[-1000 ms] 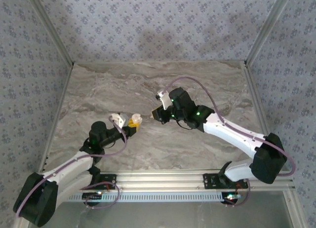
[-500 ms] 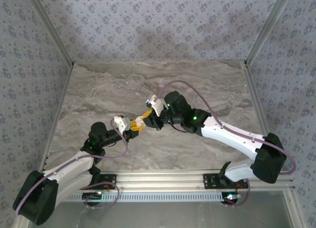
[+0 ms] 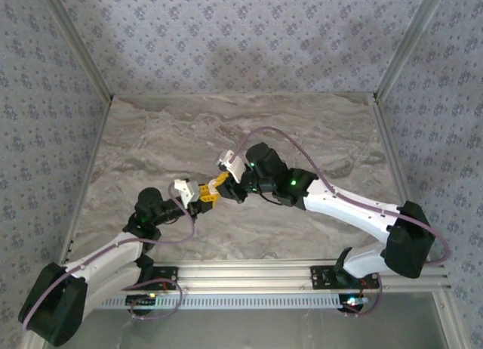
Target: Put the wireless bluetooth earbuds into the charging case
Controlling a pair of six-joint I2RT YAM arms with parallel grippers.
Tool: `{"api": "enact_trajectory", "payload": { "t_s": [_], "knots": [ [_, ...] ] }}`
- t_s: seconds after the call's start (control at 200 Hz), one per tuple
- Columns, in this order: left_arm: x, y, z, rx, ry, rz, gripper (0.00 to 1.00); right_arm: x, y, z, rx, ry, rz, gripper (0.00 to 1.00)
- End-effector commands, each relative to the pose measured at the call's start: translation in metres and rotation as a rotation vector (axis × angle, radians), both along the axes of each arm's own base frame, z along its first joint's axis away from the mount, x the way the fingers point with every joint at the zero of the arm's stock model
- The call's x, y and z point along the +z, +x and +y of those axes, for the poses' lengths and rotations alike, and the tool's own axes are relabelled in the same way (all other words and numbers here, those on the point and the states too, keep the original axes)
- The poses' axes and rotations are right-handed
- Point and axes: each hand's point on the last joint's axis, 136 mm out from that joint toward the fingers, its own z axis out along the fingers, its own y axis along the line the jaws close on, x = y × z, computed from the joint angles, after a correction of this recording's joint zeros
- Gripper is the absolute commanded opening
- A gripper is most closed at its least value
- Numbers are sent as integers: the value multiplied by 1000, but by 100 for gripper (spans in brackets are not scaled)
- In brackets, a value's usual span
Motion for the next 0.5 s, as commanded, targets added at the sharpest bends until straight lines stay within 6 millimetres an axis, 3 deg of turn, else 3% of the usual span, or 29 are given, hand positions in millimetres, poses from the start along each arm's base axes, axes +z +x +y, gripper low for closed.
{"api": "enact_trajectory", "payload": {
  "t_s": [0.0,0.495],
  "knots": [
    [14,-7,-3,-36,-27,-53,5,4,1,4,10,-16,-30,18],
    [21,-9,0,-25,-47,-65,5,3,-5,11,29,-8,-37,17]
  ]
}}
